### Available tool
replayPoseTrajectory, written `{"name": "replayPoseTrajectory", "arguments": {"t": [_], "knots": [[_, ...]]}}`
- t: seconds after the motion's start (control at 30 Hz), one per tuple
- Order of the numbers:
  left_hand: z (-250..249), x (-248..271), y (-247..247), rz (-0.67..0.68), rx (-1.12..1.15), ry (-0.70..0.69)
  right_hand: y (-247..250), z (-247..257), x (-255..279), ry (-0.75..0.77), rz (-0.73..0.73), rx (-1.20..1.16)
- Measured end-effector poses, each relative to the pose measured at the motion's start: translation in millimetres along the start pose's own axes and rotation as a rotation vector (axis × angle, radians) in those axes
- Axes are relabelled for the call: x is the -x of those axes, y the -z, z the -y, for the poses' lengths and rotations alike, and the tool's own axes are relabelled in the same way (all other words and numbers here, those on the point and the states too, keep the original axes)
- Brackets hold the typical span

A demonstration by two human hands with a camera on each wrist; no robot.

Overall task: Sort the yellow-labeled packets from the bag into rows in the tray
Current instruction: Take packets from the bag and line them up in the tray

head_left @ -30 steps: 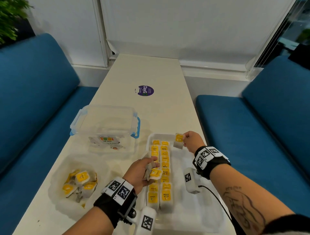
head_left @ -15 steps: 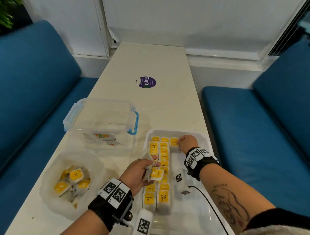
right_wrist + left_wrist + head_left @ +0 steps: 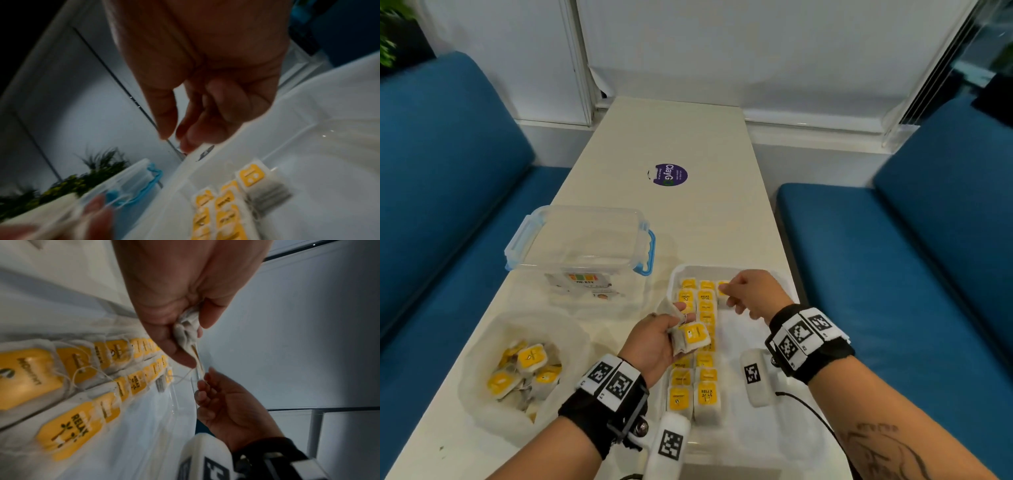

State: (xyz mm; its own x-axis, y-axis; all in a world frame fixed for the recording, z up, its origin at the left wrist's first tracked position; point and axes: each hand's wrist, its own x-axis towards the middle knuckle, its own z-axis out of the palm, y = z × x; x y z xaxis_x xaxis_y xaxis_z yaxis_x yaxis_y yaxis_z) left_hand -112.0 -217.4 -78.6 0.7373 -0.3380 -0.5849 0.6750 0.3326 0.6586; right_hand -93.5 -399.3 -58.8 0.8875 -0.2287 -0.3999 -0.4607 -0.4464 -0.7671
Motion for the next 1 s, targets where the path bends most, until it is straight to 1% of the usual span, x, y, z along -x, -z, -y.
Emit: {"name": "replayPoseTrajectory", "arguments": {"t": [0.07,0.1,0.13,0.17,0.3,0.4,0.53,0.63,0.67,0.7,0.77,0.87,0.93,1.0], "knots": [[0,1,-5,-0.011,0.024,-0.059,-4,11,24,-0.036,0.210,0.131],[1,1,-8,-0.009,0.031,-0.083,-8,13,33,-0.032,0.277,0.164],[1,2,-10,-0.006,0.037,-0.102,-13,12,40,-0.013,0.309,0.168],[2,4,-13,-0.002,0.042,-0.120,-17,11,44,0.012,0.309,0.146],[3,9,-16,-0.002,0.043,-0.156,-22,5,52,0.056,0.151,-0.021],[6,10,-12,0.019,0.051,-0.123,-16,3,54,0.063,0.063,-0.034],[12,10,-3,-0.024,-0.030,-0.085,-5,3,50,0.106,-0.071,-0.168],[12,12,1,-0.025,-0.135,-0.088,2,5,46,0.158,-0.062,-0.451],[12,14,3,-0.018,-0.159,-0.090,3,4,43,0.168,-0.071,-0.473],[11,15,3,-0.013,-0.183,-0.089,4,2,40,0.171,-0.100,-0.415],[10,18,3,-0.013,-0.235,-0.080,5,-5,30,0.186,-0.183,-0.218],[11,19,3,-0.040,-0.281,-0.055,6,-10,15,0.205,-0.261,-0.093],[12,19,2,-0.058,-0.287,-0.031,10,-13,4,0.163,-0.300,-0.020],[13,19,3,-0.059,-0.312,-0.027,12,-18,-7,0.082,-0.276,0.078]]}}
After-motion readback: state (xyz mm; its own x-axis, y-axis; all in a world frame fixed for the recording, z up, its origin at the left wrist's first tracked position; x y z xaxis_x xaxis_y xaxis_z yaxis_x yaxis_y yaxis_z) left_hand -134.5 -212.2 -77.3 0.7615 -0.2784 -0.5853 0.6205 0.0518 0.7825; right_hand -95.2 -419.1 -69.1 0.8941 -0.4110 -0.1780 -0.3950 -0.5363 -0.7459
